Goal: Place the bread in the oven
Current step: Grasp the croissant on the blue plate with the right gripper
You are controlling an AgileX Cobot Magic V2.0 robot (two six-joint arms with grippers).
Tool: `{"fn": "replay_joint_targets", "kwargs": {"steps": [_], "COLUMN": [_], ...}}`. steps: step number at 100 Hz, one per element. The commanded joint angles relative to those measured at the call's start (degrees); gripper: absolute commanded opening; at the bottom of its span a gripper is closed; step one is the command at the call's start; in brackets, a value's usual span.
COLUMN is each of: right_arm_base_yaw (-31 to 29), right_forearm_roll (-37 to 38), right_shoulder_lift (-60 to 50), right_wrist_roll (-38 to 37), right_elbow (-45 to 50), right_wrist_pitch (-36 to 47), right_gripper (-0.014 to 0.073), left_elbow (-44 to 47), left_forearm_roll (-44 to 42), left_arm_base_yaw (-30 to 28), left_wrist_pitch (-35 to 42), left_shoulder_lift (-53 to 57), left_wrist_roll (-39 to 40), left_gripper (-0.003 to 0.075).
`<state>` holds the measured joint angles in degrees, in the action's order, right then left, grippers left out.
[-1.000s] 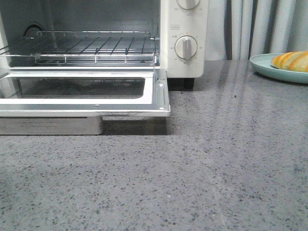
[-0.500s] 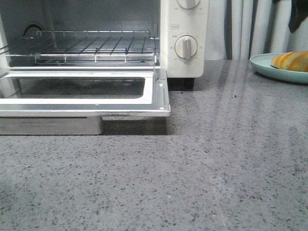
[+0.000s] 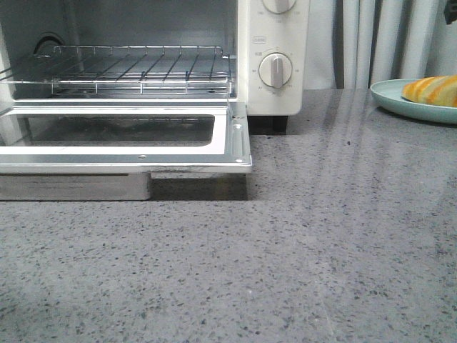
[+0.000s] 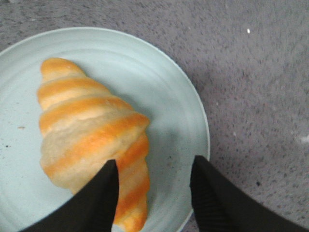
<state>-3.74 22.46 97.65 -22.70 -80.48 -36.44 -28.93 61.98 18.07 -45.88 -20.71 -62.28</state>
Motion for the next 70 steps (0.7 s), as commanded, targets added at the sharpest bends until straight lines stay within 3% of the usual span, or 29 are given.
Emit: {"fn": "replay_joint_targets", "kwargs": {"steps": [1,70], "right_arm_base_yaw": [-0.97,-0.97], "right_forearm_roll": [-1.72,-6.39], "right_shoulder_lift": [-1.91,5.51], "right_wrist_roll": [-0.31,-0.20], "right_elbow": [-2.03,-2.03], "right_wrist_pitch": [2.75,-0.02], "right_gripper": [0.0308,0.0302], "left_elbow": [-1.96,-1.96], "left_forearm_roll": [3.49,3.49], "left_arm_base_yaw": [-0.17,-0.17], "left_wrist_pitch": [1.88,1.88], "left_shoulder_lift": [-0.32,-0.32], "left_wrist_roll": [0.56,0.56], "left_gripper": [-0.0022,-0.0022]}}
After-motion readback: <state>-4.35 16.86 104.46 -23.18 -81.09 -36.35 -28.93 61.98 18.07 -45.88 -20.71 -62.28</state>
